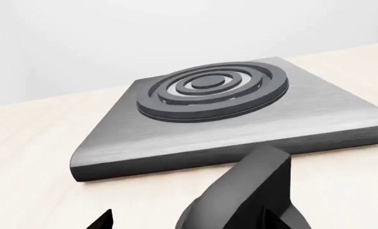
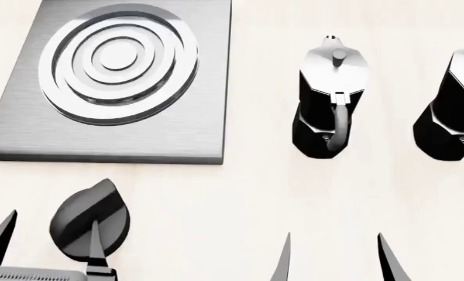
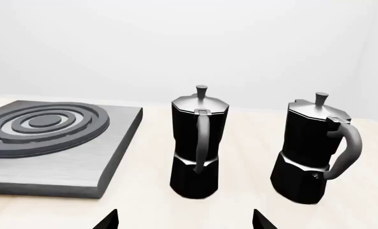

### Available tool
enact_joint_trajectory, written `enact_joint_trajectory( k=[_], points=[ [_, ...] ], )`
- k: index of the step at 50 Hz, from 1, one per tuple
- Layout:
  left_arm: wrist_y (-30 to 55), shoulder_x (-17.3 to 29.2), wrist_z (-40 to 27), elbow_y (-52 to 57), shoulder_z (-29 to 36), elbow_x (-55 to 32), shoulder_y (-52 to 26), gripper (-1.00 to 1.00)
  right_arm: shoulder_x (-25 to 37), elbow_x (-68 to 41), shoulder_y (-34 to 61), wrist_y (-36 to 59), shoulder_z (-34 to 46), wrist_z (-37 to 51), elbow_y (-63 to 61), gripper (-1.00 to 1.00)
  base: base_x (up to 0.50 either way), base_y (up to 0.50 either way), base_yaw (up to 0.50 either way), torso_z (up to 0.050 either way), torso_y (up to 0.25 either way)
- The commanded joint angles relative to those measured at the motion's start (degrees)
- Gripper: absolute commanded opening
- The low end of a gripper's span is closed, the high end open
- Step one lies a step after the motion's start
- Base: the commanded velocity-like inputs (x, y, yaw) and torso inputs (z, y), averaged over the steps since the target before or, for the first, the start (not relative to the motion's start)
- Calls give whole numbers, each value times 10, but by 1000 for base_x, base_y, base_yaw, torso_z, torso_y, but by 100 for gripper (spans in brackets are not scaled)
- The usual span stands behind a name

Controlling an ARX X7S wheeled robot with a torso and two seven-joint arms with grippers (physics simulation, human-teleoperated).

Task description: Turn off the stove.

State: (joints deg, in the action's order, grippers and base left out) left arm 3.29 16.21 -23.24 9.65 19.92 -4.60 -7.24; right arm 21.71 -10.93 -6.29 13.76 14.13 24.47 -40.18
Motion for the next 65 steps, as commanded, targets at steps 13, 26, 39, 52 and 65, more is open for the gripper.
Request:
enact_joint_trajectory(
  k=[13,26,39,52,65],
  points=[
    [-2,18,-33,-4,-30,-9,23,100,3,0,0,-1,4,4,1,100,0,0,0,0,0],
    [-3,21,-36,-5,-36,-18,30,100,4,-1,1,-1,5,6,1,100,0,0,0,0,-2],
    [1,24,-42,4,-43,-27,38,100,6,-2,2,-1,7,8,0,100,0,0,0,0,-1],
    [5,24,-44,-7,-48,-35,27,100,7,-2,1,-5,9,9,2,100,0,0,0,-1,-1],
    [12,26,-47,-33,-67,-49,-4,100,9,-2,1,-5,12,11,3,100,0,0,0,0,-2]
  ],
)
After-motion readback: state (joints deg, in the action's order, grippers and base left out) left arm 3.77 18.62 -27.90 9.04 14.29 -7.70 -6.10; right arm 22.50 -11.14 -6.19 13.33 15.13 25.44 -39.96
